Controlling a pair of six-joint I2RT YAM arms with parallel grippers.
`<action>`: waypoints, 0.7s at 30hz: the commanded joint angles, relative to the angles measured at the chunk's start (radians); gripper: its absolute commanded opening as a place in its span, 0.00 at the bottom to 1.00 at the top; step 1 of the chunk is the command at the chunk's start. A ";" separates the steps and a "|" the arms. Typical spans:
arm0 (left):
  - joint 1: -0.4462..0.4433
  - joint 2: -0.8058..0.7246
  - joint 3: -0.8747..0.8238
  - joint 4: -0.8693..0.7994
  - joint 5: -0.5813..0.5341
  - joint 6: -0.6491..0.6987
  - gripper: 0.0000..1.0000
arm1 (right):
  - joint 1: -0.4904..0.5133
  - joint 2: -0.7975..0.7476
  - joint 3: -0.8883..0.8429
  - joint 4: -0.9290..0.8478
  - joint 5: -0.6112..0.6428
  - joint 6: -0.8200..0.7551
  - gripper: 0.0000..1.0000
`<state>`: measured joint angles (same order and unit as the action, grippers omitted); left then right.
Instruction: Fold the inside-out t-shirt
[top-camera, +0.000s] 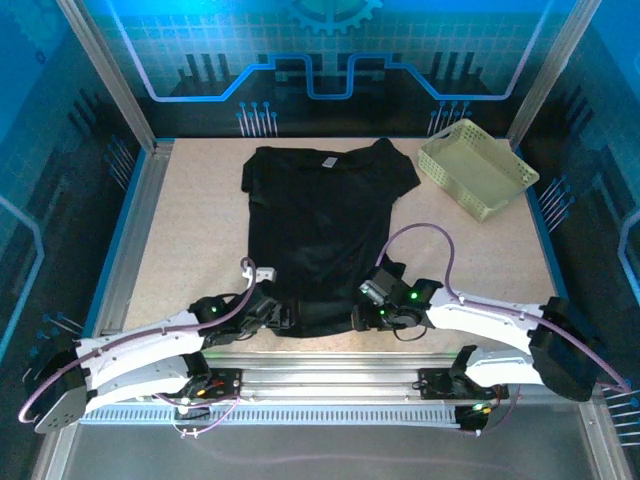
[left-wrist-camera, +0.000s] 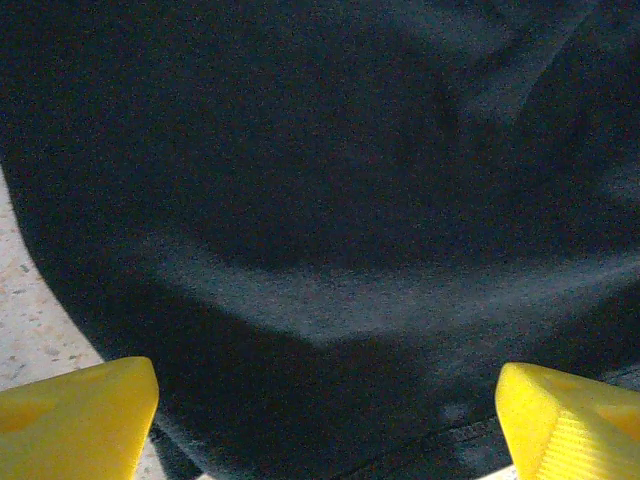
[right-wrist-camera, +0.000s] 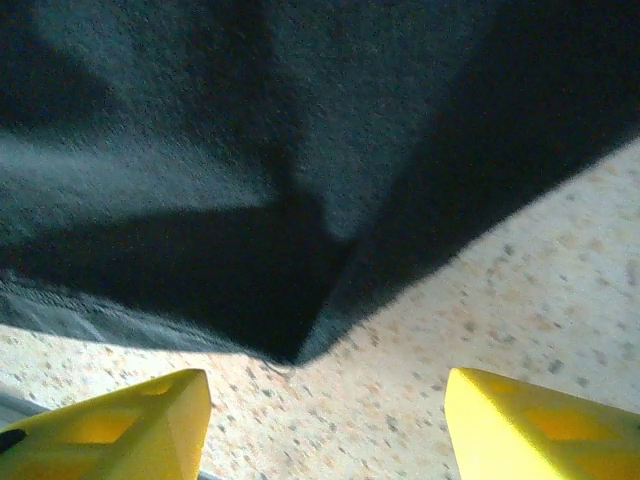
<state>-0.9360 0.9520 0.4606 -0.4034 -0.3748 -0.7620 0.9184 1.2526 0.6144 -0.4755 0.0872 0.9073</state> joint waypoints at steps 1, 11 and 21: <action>-0.021 0.003 -0.029 0.031 -0.035 -0.025 0.89 | 0.015 0.035 -0.004 0.085 0.023 0.079 0.62; -0.053 0.004 -0.049 0.037 -0.052 -0.026 0.89 | 0.052 0.078 0.056 0.022 0.056 0.071 0.27; -0.188 0.017 -0.005 0.085 -0.116 0.111 0.90 | 0.076 -0.049 0.169 -0.139 0.111 0.049 0.00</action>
<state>-1.0843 0.9588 0.4202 -0.3622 -0.4412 -0.7254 0.9771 1.2617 0.7258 -0.5343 0.1528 0.9611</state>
